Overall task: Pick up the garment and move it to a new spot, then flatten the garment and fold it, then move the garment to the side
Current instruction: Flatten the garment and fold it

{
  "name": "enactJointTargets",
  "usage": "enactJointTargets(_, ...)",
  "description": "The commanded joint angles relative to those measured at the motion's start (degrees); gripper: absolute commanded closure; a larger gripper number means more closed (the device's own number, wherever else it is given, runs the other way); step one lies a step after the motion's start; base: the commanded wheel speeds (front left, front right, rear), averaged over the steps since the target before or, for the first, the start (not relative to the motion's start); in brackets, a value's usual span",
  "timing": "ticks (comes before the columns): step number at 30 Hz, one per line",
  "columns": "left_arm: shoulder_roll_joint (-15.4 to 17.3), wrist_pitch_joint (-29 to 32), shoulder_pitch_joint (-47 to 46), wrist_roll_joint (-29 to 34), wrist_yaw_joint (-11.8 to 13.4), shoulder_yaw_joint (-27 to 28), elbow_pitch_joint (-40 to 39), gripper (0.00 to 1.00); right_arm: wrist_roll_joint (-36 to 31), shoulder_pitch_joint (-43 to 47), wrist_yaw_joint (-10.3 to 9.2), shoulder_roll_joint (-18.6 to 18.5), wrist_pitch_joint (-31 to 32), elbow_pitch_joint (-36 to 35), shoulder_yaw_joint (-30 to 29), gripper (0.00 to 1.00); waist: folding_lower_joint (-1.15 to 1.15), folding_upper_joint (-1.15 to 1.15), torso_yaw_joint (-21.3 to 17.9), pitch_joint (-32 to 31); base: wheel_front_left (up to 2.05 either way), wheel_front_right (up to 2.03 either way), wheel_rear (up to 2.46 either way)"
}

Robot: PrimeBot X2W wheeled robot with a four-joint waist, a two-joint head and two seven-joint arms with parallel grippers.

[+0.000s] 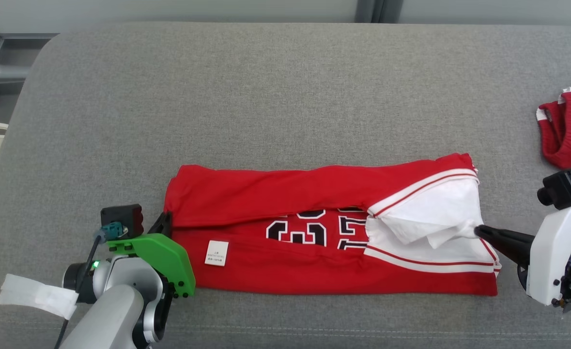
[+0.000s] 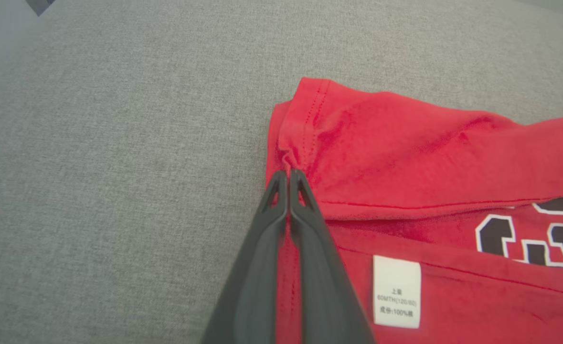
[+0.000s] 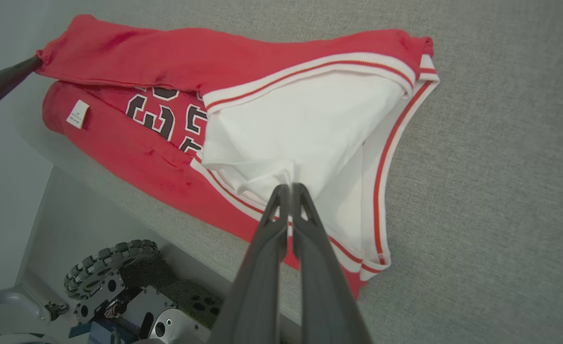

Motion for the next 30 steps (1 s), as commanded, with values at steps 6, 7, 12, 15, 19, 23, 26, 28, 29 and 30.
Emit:
enactJointTargets(6, -0.4, 0.1, 2.2, -1.3, 0.4, 0.3, 0.6, 1.0, 0.4, 3.8, -0.01, 0.9, 3.4, -1.4, -2.7, 1.0, 0.0, 0.0, -0.3, -1.1, 0.0, 0.0, 0.0)
enactJointTargets(7, -0.4, 0.1, 2.3, -1.3, 0.4, 0.3, 0.6, 1.0, 0.2, 4.0, -0.01, 1.0, 3.7, -1.6, -3.0, 1.0, 0.0, 0.0, -0.3, -1.2, 0.0, 0.0, 0.0)
enactJointTargets(12, -0.4, 0.3, 2.6, -1.6, 0.6, 0.2, 1.5, 1.0, 0.5, 5.6, -0.01, 2.6, 6.0, -2.5, -3.3, 1.0, 0.0, 0.0, -0.3, -1.5, 0.0, 0.0, 0.0)
enactJointTargets(15, -0.5, 0.4, 2.9, -1.7, 0.8, -0.1, 2.0, 1.0, 0.3, 6.5, 0.0, 3.4, 7.2, -2.8, -3.4, 1.0, 0.0, 0.0, -0.2, -1.6, 0.0, 0.0, 0.0)
enactJointTargets(19, -0.4, 0.3, 3.3, -1.7, 0.8, -0.3, 2.7, 0.69, 0.2, 7.6, 0.0, 5.0, 8.4, -2.7, -3.9, 1.0, 0.0, 0.0, -0.2, -1.8, 0.0, 0.0, 0.0)
enactJointTargets(23, -0.4, -0.3, 3.2, -1.3, 1.0, -0.4, 3.2, 0.0, -0.1, 8.9, 0.0, 6.6, 9.4, -2.2, -4.5, 0.0, 0.0, 0.0, 0.0, -2.2, 0.0, 0.0, 0.0)
enactJointTargets(26, -0.5, -1.1, 3.5, -1.4, 0.9, -0.3, 3.8, 0.0, -0.6, 9.8, 0.0, 7.4, 10.3, -2.1, -4.7, 0.0, 0.0, 0.0, 0.2, -2.9, 0.0, 0.0, 0.0)
enactJointTargets(28, -0.3, -2.1, 3.9, -1.4, 1.1, 0.0, 4.3, 0.0, -1.4, 10.7, -0.01, 8.2, 10.1, -2.0, -5.1, 0.0, 0.0, 0.0, 0.5, -3.8, 0.0, 0.0, 0.0)
enactJointTargets(29, -0.2, -2.7, 4.0, -1.4, 1.1, 0.2, 4.2, 0.0, -1.7, 10.8, 0.0, 8.6, 9.5, -2.2, -5.4, 0.0, 0.0, 0.0, 0.5, -4.2, 0.0, 0.0, 0.0)
enactJointTargets(30, 0.0, -3.3, 4.3, -1.2, 1.2, 0.3, 4.1, 0.0, -2.1, 10.9, 0.0, 9.0, 8.7, -2.3, -5.7, 0.0, 0.0, 0.0, 0.6, -4.5, 0.0, 0.0, 0.0)
